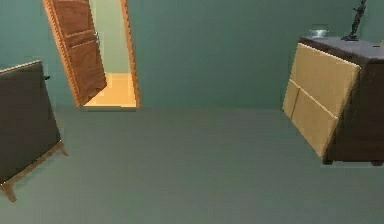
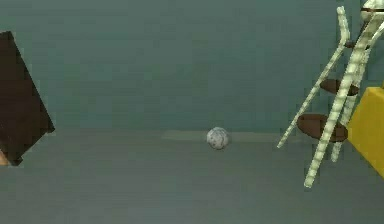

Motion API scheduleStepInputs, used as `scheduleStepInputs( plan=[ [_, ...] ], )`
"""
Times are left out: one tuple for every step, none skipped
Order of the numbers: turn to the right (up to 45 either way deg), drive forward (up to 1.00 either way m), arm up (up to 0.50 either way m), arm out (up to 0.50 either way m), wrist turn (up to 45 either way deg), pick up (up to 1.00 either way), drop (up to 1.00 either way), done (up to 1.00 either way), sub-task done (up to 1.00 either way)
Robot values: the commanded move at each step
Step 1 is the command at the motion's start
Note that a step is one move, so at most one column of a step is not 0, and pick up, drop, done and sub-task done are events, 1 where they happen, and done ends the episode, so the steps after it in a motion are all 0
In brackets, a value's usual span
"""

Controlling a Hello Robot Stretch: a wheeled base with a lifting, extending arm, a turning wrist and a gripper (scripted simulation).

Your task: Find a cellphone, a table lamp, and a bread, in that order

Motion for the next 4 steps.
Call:
scheduleStepInputs(
  plan=[
    [-39.0, 0.0, 0.0, 0.0, 0.0, 0.0, 0.0, 0.0, 0.0],
    [0.0, 1.0, 0.0, 0.0, 0.0, 0.0, 0.0, 0.0, 0.0],
    [-6.0, 0.0, 0.0, 0.0, 0.0, 0.0, 0.0, 0.0, 0.0],
    [0.0, 0.1, 0.0, 0.0, 0.0, 0.0, 0.0, 0.0, 0.0]
  ],
)
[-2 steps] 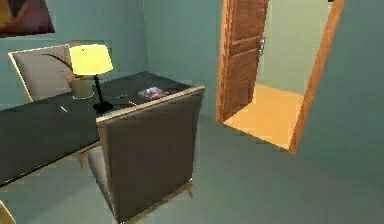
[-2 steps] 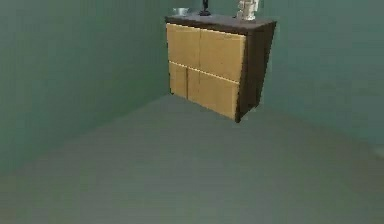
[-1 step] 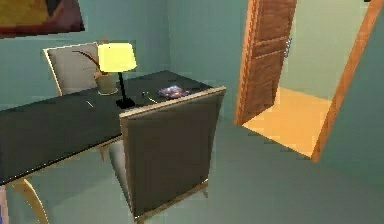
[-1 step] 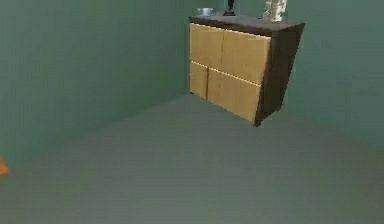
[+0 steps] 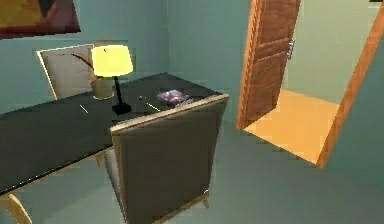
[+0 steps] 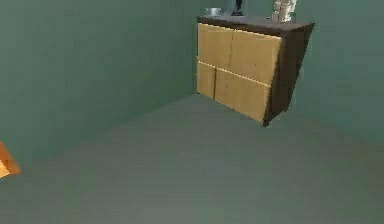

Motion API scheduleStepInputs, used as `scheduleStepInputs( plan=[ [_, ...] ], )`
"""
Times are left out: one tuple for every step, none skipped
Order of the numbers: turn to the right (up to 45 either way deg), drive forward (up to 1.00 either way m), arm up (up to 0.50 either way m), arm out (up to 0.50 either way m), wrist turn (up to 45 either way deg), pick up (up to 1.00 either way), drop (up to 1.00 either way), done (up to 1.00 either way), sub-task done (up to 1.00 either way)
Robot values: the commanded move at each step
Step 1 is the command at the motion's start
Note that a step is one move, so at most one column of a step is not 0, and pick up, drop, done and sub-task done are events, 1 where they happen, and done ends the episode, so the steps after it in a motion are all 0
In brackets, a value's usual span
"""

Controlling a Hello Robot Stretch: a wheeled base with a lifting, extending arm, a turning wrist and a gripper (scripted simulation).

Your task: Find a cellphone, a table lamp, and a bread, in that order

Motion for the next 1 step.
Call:
scheduleStepInputs(
  plan=[
    [-21.0, 0.0, 0.0, 0.0, 0.0, 0.0, 0.0, 0.0, 0.0]
  ],
)
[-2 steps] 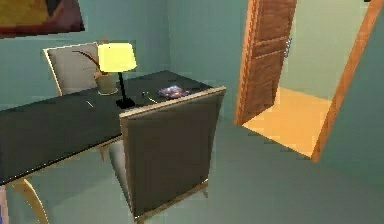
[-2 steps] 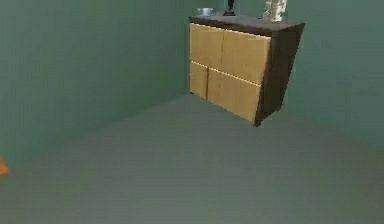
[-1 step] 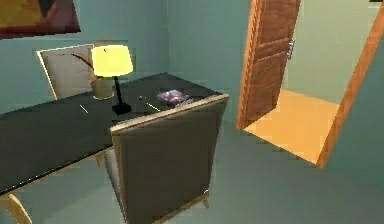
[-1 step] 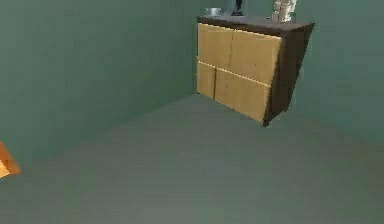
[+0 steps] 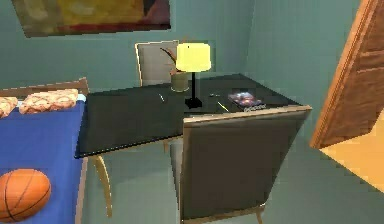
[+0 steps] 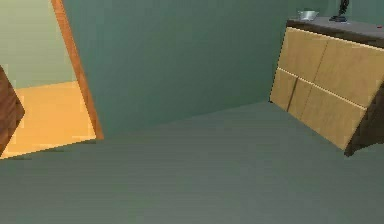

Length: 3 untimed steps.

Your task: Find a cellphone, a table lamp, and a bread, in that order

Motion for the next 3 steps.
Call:
scheduleStepInputs(
  plan=[
    [0.0, 0.0, 0.0, 0.0, 0.0, 0.0, 0.0, 0.0, 1.0],
    [45.0, 0.0, 0.0, 0.0, 0.0, 0.0, 0.0, 0.0, 0.0],
    [15.0, 0.0, 0.0, 0.0, 0.0, 0.0, 0.0, 0.0, 0.0]
  ],
)
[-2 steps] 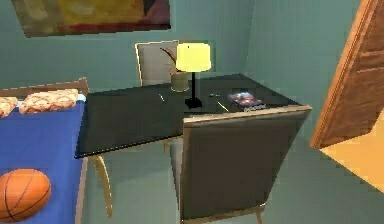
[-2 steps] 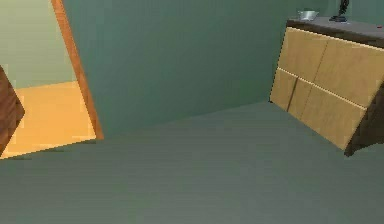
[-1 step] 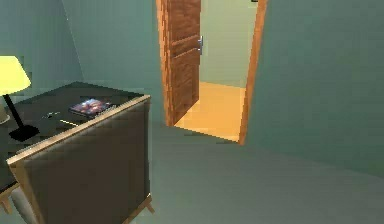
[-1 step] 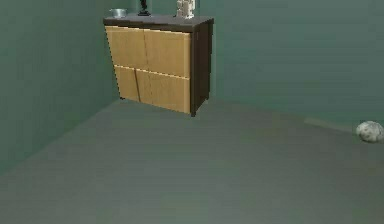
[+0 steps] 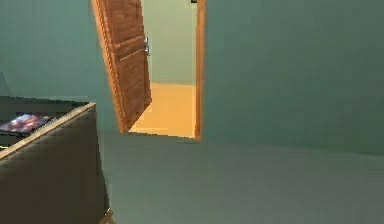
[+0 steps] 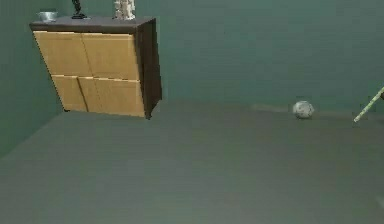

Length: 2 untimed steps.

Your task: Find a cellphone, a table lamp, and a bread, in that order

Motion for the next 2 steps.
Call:
scheduleStepInputs(
  plan=[
    [0.0, 1.0, 0.0, 0.0, 0.0, 0.0, 0.0, 0.0, 0.0],
    [6.0, 0.0, 0.0, 0.0, 0.0, 0.0, 0.0, 0.0, 0.0]
  ],
)
